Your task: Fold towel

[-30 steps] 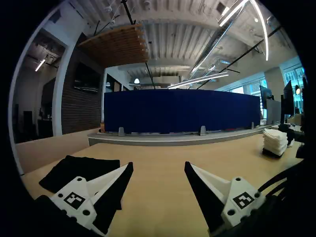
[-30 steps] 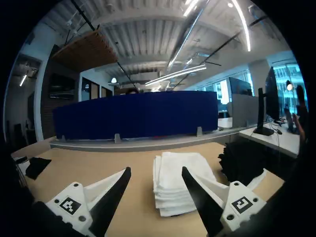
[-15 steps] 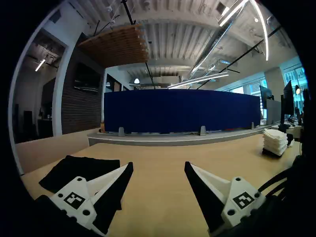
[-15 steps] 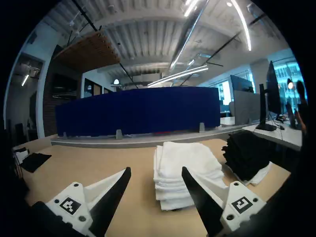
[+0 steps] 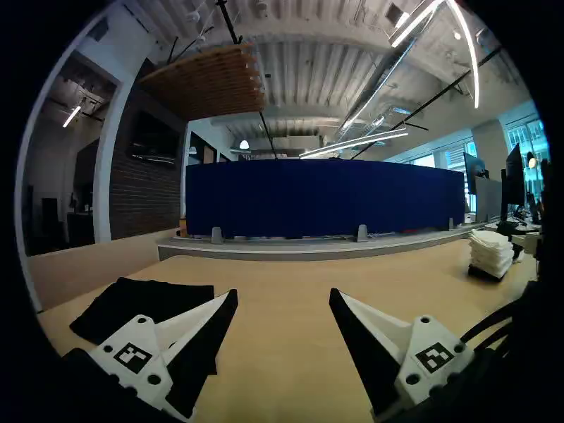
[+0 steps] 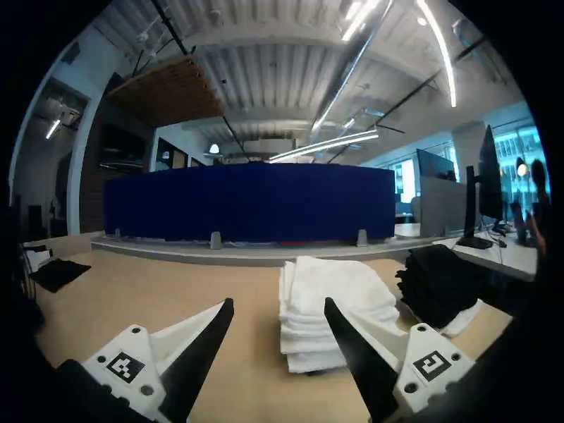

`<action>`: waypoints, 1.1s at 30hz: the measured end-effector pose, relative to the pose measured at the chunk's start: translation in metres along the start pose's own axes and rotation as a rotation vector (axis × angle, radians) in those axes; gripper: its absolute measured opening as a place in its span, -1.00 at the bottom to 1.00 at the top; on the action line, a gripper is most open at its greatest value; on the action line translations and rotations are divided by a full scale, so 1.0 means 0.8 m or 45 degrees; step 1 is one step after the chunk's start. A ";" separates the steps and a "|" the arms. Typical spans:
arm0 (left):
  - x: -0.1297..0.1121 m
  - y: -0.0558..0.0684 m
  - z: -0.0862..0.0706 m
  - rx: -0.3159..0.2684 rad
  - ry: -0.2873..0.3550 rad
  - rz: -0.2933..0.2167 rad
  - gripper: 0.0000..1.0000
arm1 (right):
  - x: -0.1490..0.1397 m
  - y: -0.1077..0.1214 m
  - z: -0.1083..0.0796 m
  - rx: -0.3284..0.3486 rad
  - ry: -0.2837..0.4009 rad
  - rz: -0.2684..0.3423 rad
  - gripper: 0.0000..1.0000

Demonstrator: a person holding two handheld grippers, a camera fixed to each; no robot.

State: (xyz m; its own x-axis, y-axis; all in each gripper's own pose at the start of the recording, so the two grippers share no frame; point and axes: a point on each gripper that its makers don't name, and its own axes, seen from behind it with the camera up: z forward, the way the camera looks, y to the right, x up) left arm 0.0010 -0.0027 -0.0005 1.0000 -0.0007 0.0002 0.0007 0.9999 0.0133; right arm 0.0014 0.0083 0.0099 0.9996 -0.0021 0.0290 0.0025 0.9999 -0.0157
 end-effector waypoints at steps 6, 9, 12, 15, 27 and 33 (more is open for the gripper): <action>0.000 0.000 0.000 0.000 0.000 0.000 0.93 | -0.002 -0.003 -0.003 -0.005 0.014 -0.010 0.99; 0.000 0.000 0.000 0.000 0.000 0.000 0.93 | -0.001 -0.001 -0.002 -0.012 0.017 -0.006 0.99; 0.000 0.000 0.000 0.000 0.000 0.000 0.93 | 0.001 -0.002 -0.003 -0.010 0.029 -0.006 0.99; 0.000 0.000 0.000 0.000 0.000 0.000 0.93 | 0.001 -0.001 -0.005 -0.009 0.037 -0.002 1.00; 0.001 0.000 0.000 0.000 0.000 0.000 0.94 | 0.002 0.001 -0.006 -0.008 0.037 0.001 1.00; 0.001 0.000 0.001 0.000 0.000 0.000 0.93 | 0.001 0.000 -0.005 -0.008 0.037 0.002 1.00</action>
State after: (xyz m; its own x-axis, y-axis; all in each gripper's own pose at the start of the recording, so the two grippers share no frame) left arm 0.0015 -0.0030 0.0001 1.0000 -0.0007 0.0002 0.0006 0.9999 0.0133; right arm 0.0025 0.0083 0.0059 1.0000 -0.0010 0.0000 0.0010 0.9998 -0.0219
